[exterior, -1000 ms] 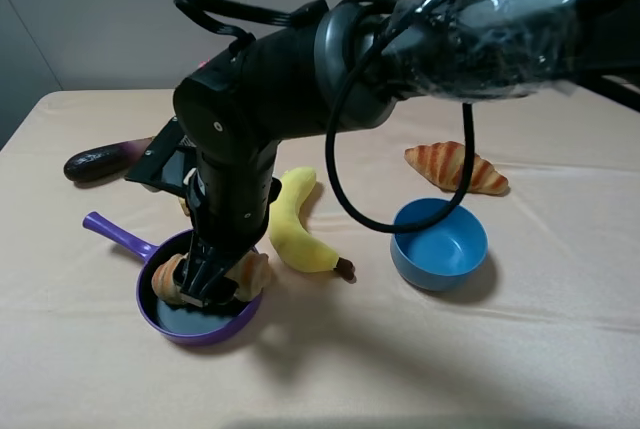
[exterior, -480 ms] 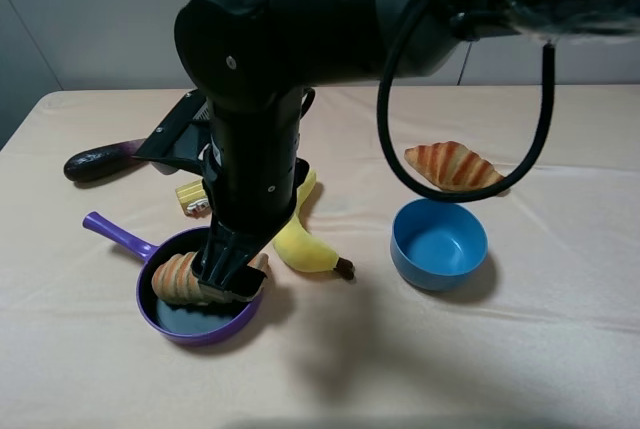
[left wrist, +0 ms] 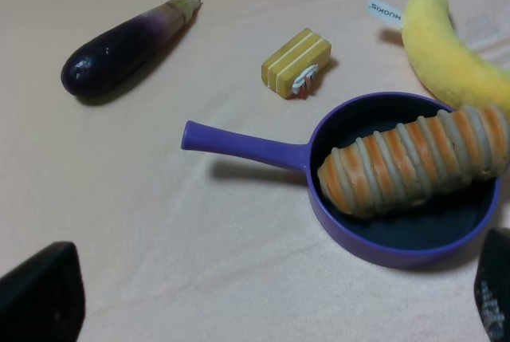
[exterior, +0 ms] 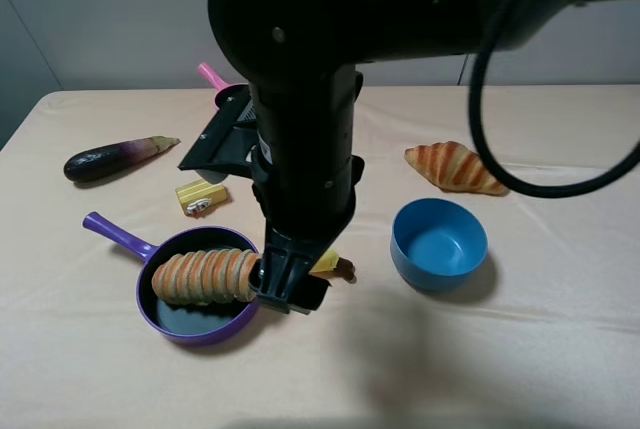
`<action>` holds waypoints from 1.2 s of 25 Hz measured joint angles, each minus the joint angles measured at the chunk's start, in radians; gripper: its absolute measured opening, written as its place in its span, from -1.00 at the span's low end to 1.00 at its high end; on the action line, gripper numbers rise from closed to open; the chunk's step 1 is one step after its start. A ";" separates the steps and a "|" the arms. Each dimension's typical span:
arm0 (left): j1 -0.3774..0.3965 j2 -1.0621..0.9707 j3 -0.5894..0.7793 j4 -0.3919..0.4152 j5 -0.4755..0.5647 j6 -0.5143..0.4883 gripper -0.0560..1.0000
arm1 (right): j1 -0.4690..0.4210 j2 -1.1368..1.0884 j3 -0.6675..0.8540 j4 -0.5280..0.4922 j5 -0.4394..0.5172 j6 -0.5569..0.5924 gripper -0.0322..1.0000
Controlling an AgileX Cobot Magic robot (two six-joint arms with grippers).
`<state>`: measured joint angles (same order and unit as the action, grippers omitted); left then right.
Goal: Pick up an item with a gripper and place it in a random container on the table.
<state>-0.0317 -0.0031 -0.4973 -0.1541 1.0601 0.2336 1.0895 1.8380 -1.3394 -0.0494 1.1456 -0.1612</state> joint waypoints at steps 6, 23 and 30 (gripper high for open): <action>0.000 0.000 0.000 0.000 0.000 0.000 0.98 | 0.000 -0.134 0.157 -0.022 0.000 0.008 0.41; 0.000 0.000 0.000 0.000 0.000 0.000 0.98 | 0.000 -0.455 0.435 -0.091 -0.017 0.168 0.41; 0.000 0.000 0.000 0.000 0.000 0.000 0.98 | -0.082 -0.598 0.538 -0.115 -0.020 0.210 0.41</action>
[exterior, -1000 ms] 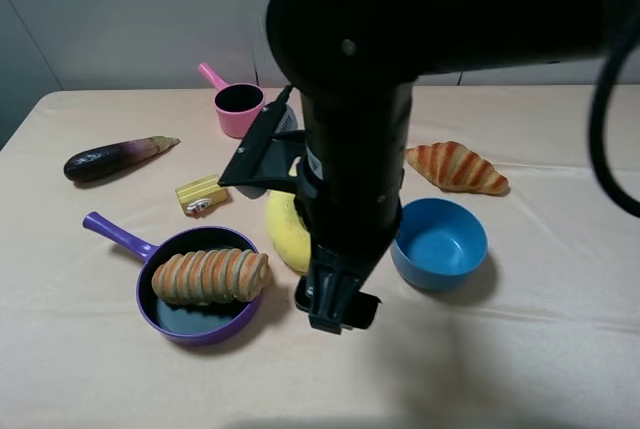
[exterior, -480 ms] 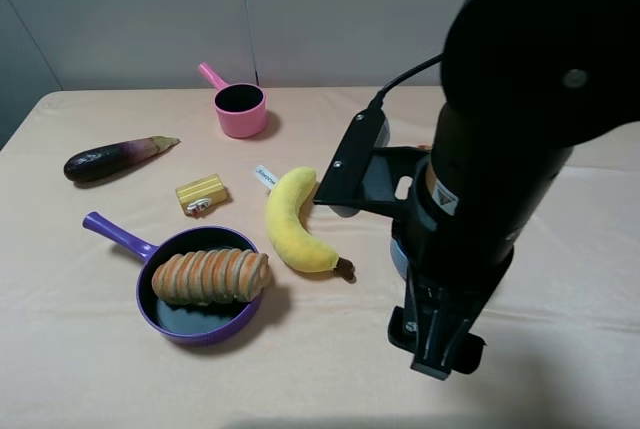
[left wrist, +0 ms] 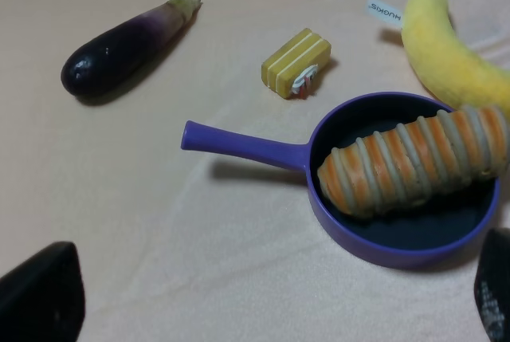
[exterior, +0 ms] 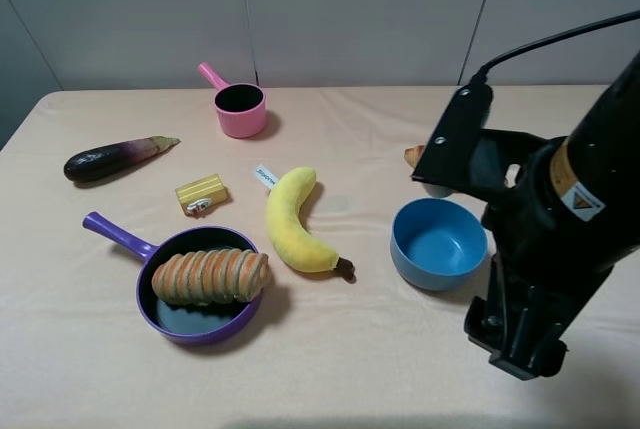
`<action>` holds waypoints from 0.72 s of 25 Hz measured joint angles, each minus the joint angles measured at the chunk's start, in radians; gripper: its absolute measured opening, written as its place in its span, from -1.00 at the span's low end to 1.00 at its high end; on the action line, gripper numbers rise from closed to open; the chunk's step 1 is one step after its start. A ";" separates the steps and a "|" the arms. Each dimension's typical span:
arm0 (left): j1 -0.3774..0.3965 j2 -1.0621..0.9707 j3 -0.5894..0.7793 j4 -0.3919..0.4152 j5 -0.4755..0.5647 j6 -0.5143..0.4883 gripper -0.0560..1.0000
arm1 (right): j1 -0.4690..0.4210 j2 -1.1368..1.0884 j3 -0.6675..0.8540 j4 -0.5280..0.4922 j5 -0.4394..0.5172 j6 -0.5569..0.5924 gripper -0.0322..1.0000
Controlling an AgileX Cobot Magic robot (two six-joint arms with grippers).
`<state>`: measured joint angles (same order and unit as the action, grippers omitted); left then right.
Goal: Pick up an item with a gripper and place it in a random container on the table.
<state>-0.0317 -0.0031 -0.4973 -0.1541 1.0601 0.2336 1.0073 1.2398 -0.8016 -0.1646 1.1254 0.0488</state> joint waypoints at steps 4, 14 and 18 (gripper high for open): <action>0.000 0.000 0.000 0.000 0.000 0.000 0.98 | -0.065 -0.090 0.076 0.012 -0.002 0.002 0.41; 0.000 0.000 0.000 0.000 0.000 0.000 0.98 | -0.269 -0.344 0.207 0.041 -0.008 0.004 0.41; 0.000 0.000 0.000 0.000 0.000 0.000 0.98 | -0.370 -0.430 0.240 0.050 -0.007 0.004 0.41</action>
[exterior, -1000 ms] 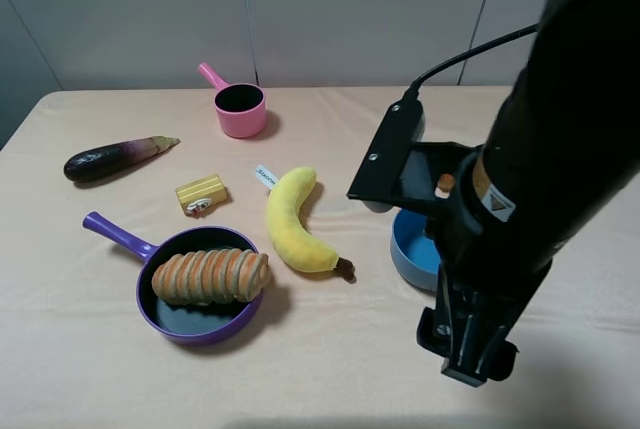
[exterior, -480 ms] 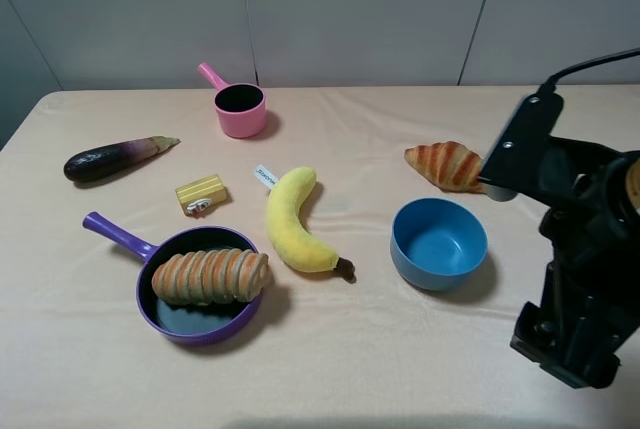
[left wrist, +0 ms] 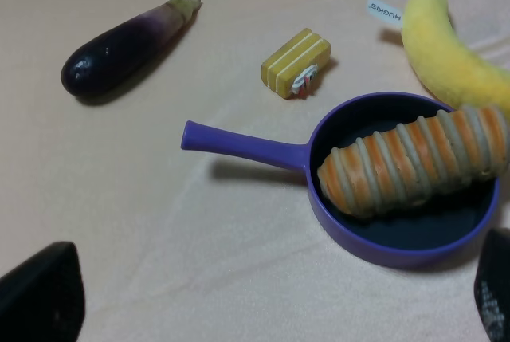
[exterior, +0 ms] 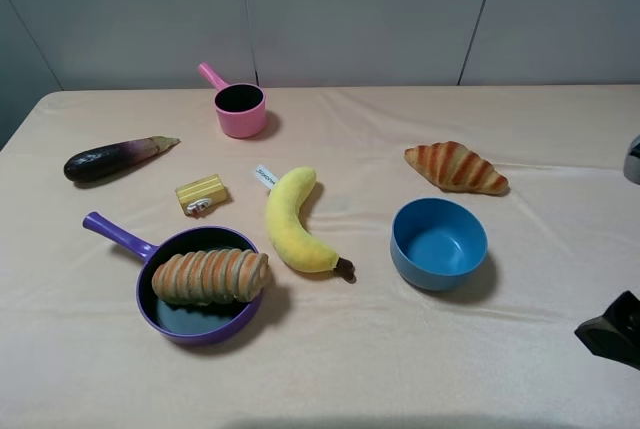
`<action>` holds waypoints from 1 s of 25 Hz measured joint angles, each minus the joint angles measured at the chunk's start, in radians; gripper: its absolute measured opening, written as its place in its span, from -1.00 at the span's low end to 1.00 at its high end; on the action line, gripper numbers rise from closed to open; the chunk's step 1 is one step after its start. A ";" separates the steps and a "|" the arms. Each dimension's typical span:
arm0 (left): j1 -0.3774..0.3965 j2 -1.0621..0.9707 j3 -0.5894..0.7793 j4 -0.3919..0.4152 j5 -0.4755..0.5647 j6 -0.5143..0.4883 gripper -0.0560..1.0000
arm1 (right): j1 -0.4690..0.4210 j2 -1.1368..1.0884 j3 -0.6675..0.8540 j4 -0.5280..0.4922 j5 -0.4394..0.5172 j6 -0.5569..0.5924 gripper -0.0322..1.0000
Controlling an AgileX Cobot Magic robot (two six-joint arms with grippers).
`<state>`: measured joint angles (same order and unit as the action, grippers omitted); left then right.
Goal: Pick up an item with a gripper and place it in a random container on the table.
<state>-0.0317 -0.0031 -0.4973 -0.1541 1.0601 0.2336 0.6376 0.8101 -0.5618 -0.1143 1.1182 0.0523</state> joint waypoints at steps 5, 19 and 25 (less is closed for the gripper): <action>0.000 0.000 0.000 0.000 0.000 0.000 0.98 | -0.104 -0.111 0.021 0.017 0.001 0.016 0.41; 0.000 0.000 0.000 0.000 0.000 -0.001 0.98 | -0.328 -0.433 0.022 0.001 -0.002 0.057 0.41; 0.000 0.000 0.000 0.000 0.000 -0.001 0.98 | -0.470 -0.569 0.022 -0.001 -0.002 0.063 0.41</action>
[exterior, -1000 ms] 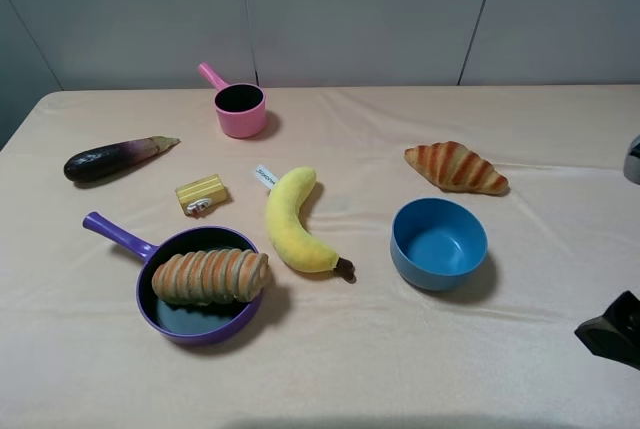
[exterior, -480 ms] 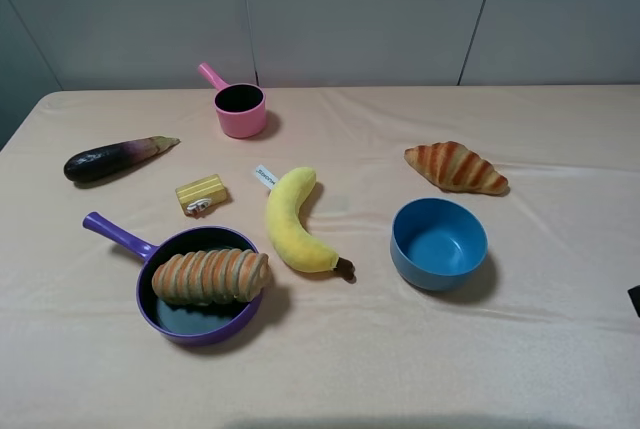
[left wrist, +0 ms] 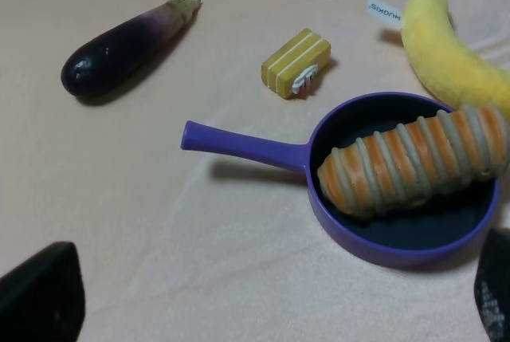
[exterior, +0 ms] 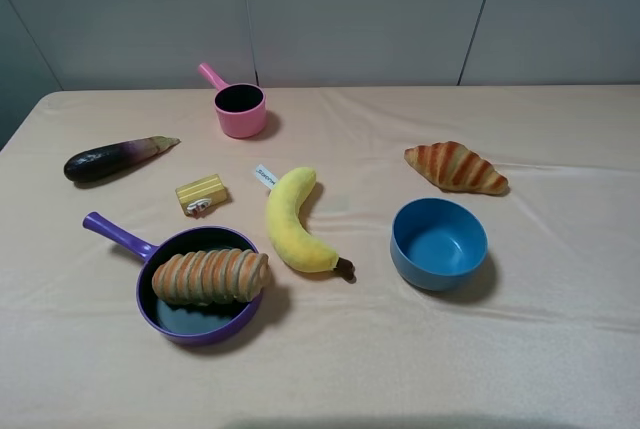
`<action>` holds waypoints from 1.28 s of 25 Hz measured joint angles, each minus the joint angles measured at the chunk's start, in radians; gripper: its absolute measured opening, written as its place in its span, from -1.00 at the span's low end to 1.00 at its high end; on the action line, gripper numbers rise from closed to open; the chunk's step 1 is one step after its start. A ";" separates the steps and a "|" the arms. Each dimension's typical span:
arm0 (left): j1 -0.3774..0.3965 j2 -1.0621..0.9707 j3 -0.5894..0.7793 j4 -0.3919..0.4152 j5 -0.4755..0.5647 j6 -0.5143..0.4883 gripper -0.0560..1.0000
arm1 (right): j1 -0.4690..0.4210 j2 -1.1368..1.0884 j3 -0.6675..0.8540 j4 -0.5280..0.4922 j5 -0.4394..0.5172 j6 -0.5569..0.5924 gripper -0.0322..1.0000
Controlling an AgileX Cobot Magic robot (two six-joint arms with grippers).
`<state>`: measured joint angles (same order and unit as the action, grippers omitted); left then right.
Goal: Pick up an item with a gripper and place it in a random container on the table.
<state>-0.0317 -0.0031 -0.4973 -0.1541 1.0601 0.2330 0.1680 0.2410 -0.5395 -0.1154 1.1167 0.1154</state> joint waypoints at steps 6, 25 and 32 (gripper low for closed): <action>0.000 0.000 0.000 0.000 0.000 0.000 0.98 | -0.121 -0.133 0.000 -0.001 0.001 0.003 0.41; 0.000 0.000 0.000 0.000 0.000 0.000 0.98 | -0.149 -0.248 0.040 0.042 -0.085 -0.028 0.41; 0.000 0.000 0.000 0.000 0.000 0.000 0.98 | -0.149 -0.248 0.040 0.050 -0.085 -0.045 0.41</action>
<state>-0.0317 -0.0031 -0.4973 -0.1541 1.0601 0.2330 0.0192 -0.0073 -0.4993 -0.0659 1.0315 0.0706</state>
